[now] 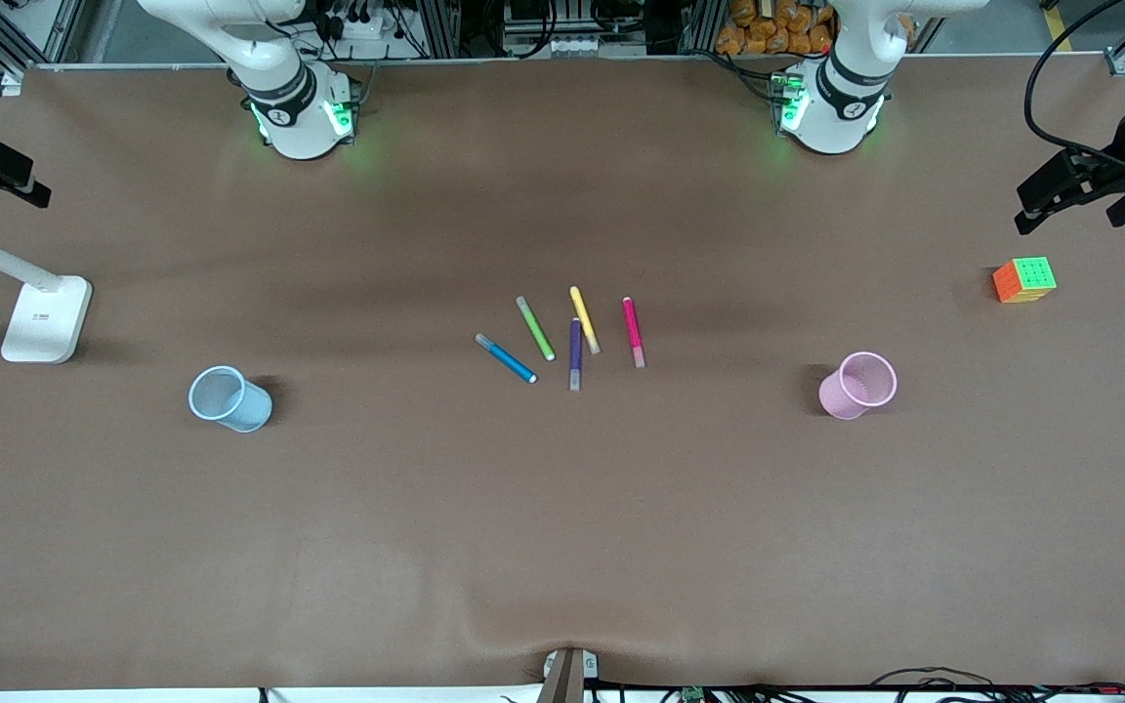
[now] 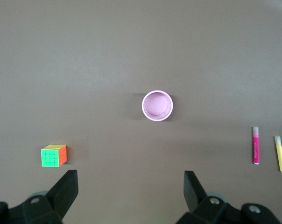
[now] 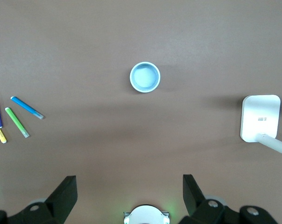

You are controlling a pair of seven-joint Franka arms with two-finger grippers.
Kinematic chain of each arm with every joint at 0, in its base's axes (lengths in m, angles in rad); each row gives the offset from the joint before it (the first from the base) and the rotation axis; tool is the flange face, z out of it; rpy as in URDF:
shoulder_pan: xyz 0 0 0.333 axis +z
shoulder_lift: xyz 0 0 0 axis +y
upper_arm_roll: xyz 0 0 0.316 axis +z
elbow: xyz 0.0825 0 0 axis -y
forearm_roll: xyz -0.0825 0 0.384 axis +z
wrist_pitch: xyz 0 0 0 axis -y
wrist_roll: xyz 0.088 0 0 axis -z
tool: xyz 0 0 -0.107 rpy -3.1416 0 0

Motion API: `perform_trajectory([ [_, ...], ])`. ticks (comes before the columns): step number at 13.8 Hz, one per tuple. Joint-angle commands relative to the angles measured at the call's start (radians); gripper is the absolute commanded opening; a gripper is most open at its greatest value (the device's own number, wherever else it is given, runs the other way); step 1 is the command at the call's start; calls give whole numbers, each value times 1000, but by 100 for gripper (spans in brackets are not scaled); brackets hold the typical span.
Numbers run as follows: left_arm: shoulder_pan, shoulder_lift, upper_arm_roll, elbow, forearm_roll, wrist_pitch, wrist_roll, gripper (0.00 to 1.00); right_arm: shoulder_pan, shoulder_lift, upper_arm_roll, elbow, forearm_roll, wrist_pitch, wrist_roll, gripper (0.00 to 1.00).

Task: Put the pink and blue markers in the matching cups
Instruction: 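Move the right gripper toward the markers while the left gripper rises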

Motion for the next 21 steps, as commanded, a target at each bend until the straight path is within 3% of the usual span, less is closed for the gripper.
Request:
perform_trajectory([
  [1, 0, 11, -3, 26, -10, -21, 8, 100, 3, -14, -1, -1, 10, -10, -9, 100],
  [4, 0, 13, -3, 28, -11, -21, 20, 100, -2, -14, -4, -1, 9, -8, -9, 100],
  [6, -12, 14, -3, 29, -11, -21, 6, 100, -2, -14, -4, -1, 0, -10, -9, 76],
  [7, -12, 14, -3, 31, -11, -21, 5, 100, -2, -12, -7, -1, 0, -11, -9, 83],
  [8, -13, 22, -4, 37, -13, -21, 5, 100, -2, -12, -10, -1, 0, -15, -7, 100],
  [11, -13, 42, -10, 37, -86, -22, 5, 100, 1, -9, -11, -3, 7, -13, -7, 100],
  [14, -16, 46, -24, 38, -87, -22, 3, 100, 16, 5, -7, -6, 10, 7, -4, 100],
  [19, -41, 71, -46, 41, -82, -21, 9, 100, 108, 29, 11, -116, 13, 143, 7, 100],
  [21, -47, 123, -61, 86, -60, -17, -1, 100, 134, 57, 31, -155, 19, 209, 7, 100],
])
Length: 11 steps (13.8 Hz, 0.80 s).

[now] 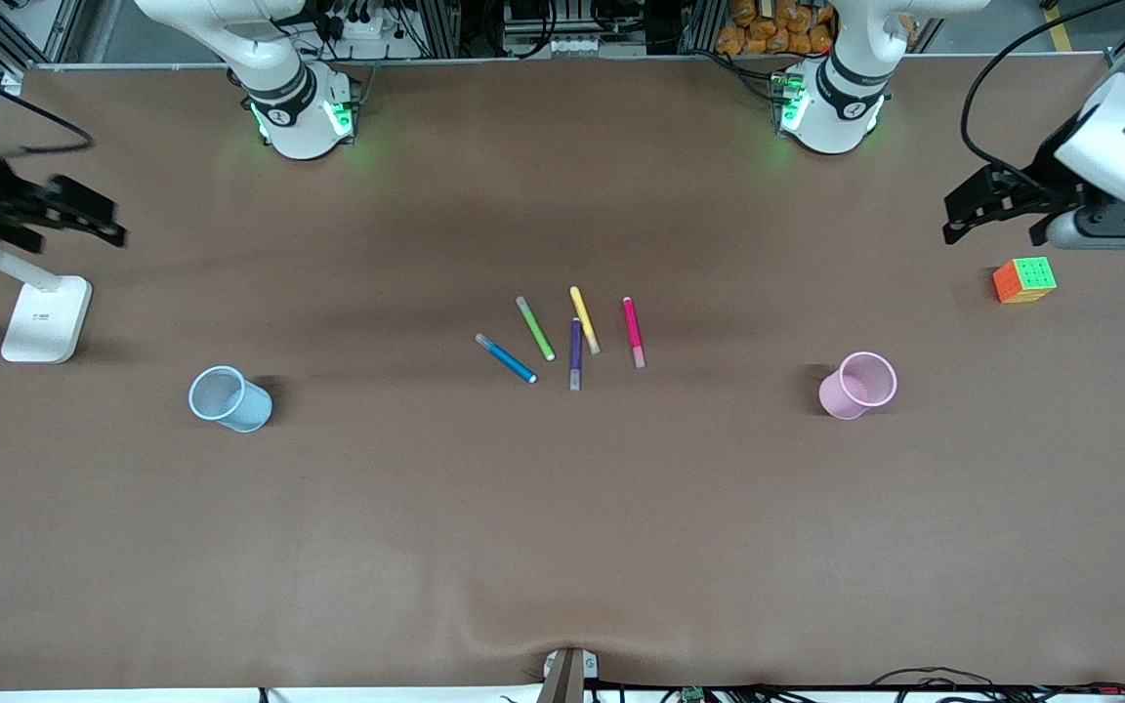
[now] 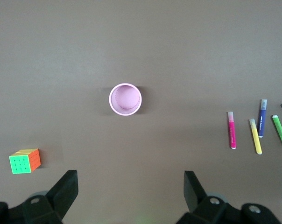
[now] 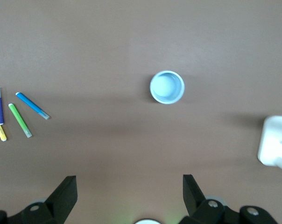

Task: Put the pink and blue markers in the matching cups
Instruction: 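Move the right gripper toward the markers while the left gripper rises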

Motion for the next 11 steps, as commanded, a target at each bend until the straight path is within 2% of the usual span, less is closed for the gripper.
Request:
perform_trajectory([
  [1, -5, 81, -10, 93, 13, -17, 4, 100, 29, 36, 21, -50, 45, 74, 5, 100],
  [3, -6, 88, -8, 95, 13, -17, -2, 100, 43, 93, 38, -51, 82, 124, 3, 100],
  [6, -6, 112, -16, 92, 12, -20, -2, 100, 71, 158, 93, -76, 83, 211, 3, 100],
  [9, -6, 118, -47, 78, 7, -24, -4, 100, 71, 184, 196, -172, 78, 397, -3, 100],
  [11, 3, 106, -102, 55, 6, -73, -30, 100, 71, 219, 266, -203, 66, 489, -11, 100],
])
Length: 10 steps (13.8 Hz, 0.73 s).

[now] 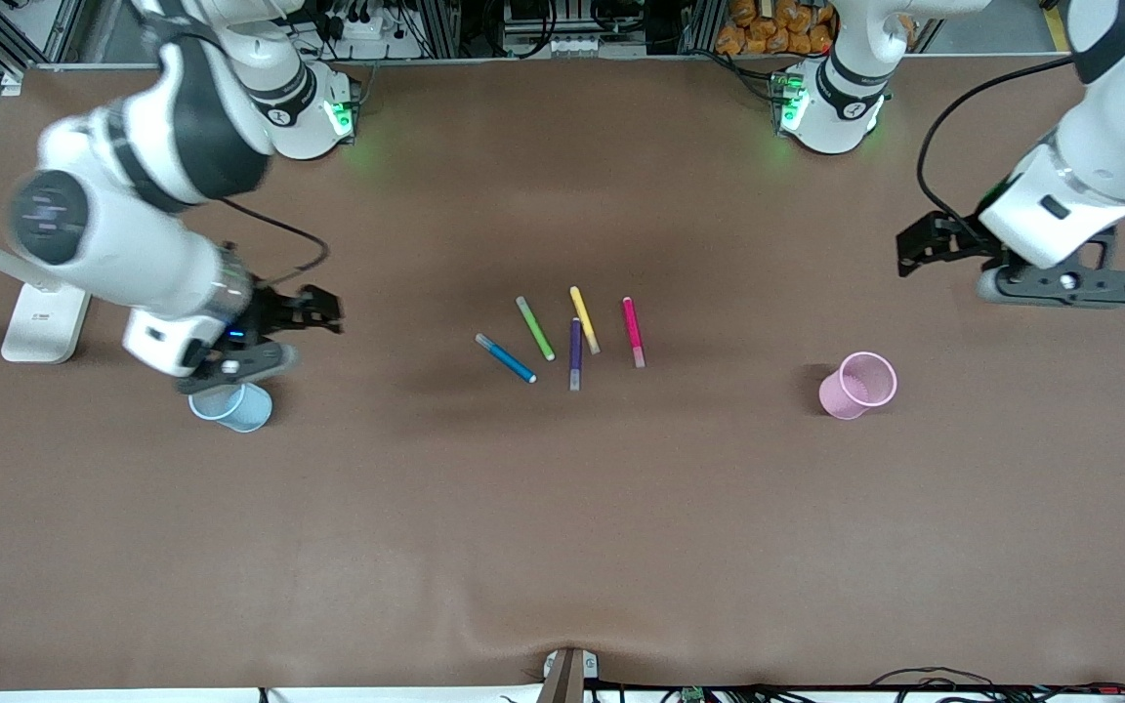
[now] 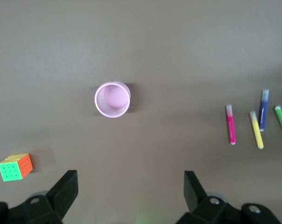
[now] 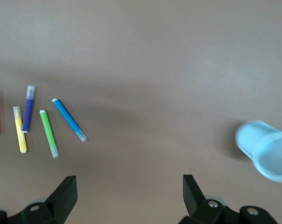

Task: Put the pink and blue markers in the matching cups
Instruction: 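Lower the right gripper over the blue marker while the left gripper approaches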

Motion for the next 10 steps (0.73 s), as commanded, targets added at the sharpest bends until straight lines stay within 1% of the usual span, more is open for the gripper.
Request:
perform_trajectory([
  [1, 5, -29, -60, -8, 5, -53, -47, 100, -2, 39, 87, -39, -26, 83, -12, 100],
  [2, 5, -34, -66, -8, 5, -61, -76, 100, 1, 66, 120, -39, -63, 109, -12, 100],
  [4, 5, -31, -65, -14, 8, -44, -96, 100, 4, 126, 156, -41, -139, 167, -10, 100],
  [6, 16, -11, -62, -15, 11, -35, -104, 100, 10, 188, 164, -44, -175, 223, -12, 100],
  [8, 56, 15, -65, -20, 10, -35, -93, 100, 25, 243, 164, -44, -232, 270, -7, 100],
  [10, 45, 44, -65, -23, 10, -40, -101, 100, 41, 287, 164, -41, -288, 298, -4, 100],
])
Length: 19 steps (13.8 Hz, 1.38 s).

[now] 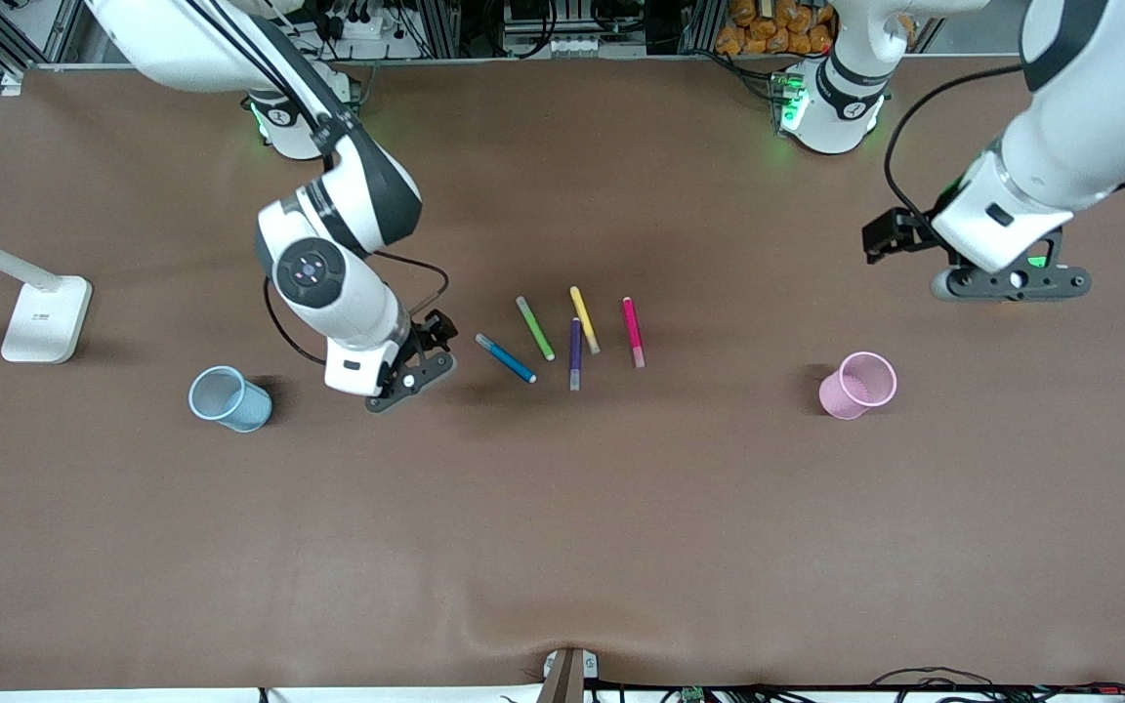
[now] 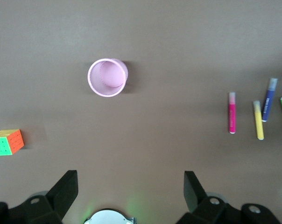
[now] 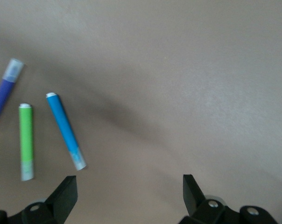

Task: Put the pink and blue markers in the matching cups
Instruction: 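Lower the right gripper over the blue marker while the left gripper approaches, then grasp the blue marker with the right gripper while the left gripper descends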

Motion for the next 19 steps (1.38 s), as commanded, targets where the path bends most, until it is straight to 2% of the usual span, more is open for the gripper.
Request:
perform_trajectory([
  [1, -16, 38, -5, -3, 8, -3, -13, 100, 26, 57, 5, 15, -84, 37, 6, 100],
  [6, -56, 123, -15, 6, -7, -3, -11, 100, 120, 129, -2, 21, -108, 109, 72, 100],
  [10, -68, 206, -16, 7, -44, -3, -29, 100, 171, 171, -7, 29, -239, 119, 217, 100],
  [14, -111, 260, -16, 10, -99, -1, -129, 100, 180, 194, -7, 20, -241, 164, 222, 100],
  [19, -131, 361, -15, 58, -196, 14, -169, 100, 178, 226, -7, 2, -241, 258, 224, 100],
])
